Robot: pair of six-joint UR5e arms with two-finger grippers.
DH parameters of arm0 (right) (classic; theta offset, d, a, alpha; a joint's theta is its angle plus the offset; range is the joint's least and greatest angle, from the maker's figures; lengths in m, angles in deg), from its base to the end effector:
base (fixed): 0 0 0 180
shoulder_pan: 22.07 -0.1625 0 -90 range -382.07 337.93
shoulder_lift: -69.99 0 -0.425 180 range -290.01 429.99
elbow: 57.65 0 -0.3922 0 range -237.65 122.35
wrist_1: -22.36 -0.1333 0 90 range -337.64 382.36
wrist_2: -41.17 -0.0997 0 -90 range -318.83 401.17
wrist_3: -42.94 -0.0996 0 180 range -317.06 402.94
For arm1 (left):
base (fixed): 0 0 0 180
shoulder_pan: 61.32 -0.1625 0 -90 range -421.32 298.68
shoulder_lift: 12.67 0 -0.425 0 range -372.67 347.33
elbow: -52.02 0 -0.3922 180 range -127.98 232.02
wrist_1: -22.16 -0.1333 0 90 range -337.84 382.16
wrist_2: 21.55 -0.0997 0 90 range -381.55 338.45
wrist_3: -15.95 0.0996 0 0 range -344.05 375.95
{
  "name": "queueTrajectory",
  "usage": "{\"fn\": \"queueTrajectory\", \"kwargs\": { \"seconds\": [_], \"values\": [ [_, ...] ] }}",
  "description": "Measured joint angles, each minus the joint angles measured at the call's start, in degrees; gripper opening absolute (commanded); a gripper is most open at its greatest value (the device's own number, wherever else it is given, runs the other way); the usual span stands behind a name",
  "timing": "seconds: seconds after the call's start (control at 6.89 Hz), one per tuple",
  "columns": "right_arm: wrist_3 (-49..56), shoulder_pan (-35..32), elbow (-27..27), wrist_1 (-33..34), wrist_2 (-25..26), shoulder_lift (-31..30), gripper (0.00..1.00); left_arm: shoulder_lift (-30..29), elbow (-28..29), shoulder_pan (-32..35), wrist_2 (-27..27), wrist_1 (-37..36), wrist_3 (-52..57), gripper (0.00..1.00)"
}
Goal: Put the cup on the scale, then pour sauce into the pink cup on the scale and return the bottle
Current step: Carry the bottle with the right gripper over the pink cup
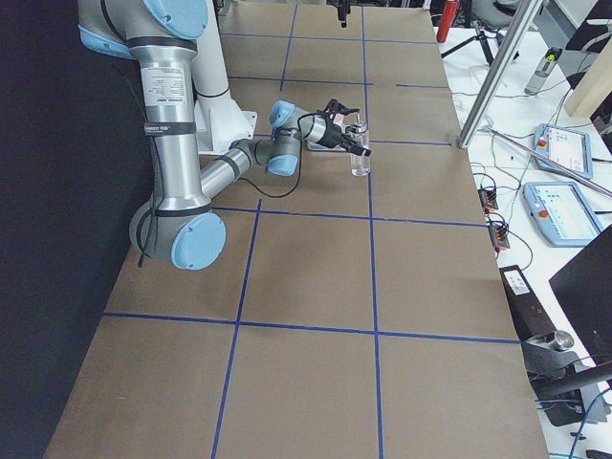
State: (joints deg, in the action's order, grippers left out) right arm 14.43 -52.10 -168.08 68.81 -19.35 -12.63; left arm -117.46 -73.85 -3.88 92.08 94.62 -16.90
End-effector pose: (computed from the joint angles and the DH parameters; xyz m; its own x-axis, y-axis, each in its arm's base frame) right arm -0.3551 -0.4158 0.3342 0.8697 -0.3809 0.3141 -0.1575 0.3889 0.9077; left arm 0.1853 -0.4636 0.2920 0.7942 0.1864 -0.5784 -0.0238 0.9606 0.2769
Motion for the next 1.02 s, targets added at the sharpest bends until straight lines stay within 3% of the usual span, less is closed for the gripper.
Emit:
{"fn": "queueTrajectory", "kwargs": {
  "seconds": [0.44,1.02],
  "values": [
    [4.71,6.42,0.62,17.15,14.75,7.65,0.0,4.28,1.06,6.91,0.15,0.42,13.59,1.0],
    [9.31,12.39,3.1,28.04,26.38,12.38,0.0,5.65,4.91,12.75,0.25,2.07,24.84,1.0]
  ]
}}
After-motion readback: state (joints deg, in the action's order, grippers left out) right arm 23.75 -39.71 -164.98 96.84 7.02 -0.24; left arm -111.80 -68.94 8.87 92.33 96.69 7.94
